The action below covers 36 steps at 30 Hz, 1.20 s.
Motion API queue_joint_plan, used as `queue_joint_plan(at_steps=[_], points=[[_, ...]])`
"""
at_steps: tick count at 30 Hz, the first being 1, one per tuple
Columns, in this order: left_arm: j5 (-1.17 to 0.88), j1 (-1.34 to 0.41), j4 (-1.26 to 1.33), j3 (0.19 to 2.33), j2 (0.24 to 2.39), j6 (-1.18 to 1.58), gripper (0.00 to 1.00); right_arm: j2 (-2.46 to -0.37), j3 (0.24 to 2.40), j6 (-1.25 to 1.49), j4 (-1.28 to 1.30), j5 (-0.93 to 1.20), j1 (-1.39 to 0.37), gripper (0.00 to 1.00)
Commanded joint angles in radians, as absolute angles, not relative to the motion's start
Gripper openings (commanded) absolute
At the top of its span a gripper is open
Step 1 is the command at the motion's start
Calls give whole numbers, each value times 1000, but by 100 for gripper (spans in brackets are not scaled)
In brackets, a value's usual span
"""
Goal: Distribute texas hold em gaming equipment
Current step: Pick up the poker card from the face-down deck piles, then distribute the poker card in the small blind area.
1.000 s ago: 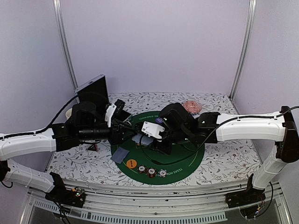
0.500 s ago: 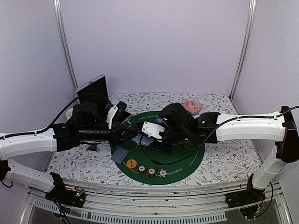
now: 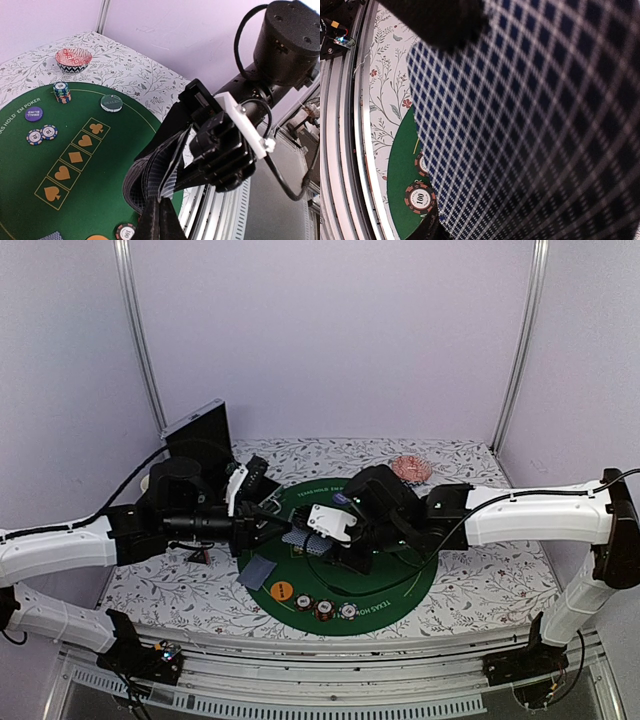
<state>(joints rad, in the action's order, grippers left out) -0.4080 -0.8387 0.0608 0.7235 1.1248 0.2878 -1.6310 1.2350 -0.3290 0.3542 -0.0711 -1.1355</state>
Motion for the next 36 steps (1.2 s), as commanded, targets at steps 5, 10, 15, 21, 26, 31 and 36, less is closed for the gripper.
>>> queue_joint_plan(at_steps=[5,10,15,21,26,31,36], points=[[-399,-839,60,700,1093,286,0,-1572,1216,-316,343,-84,-1125,43],[-394,-838,60,706,1087,291,0,-1568,1216,-315,342,-85,-1120,43],[-401,-818,59,710,1045,299,0,-1554,1177,-311,337,-84,-1108,43],[-399,-777,-3,734,1007,303,0,-1540,1144,-301,321,-82,-1079,43],[-416,-739,-11,741,976,319,0,-1533,1119,-292,306,-74,-1059,43],[-398,-691,-35,756,966,341,0,-1523,1106,-286,304,-83,-1053,43],[-291,-616,-32,754,967,414,0,-1510,1092,-279,302,-90,-1044,43]])
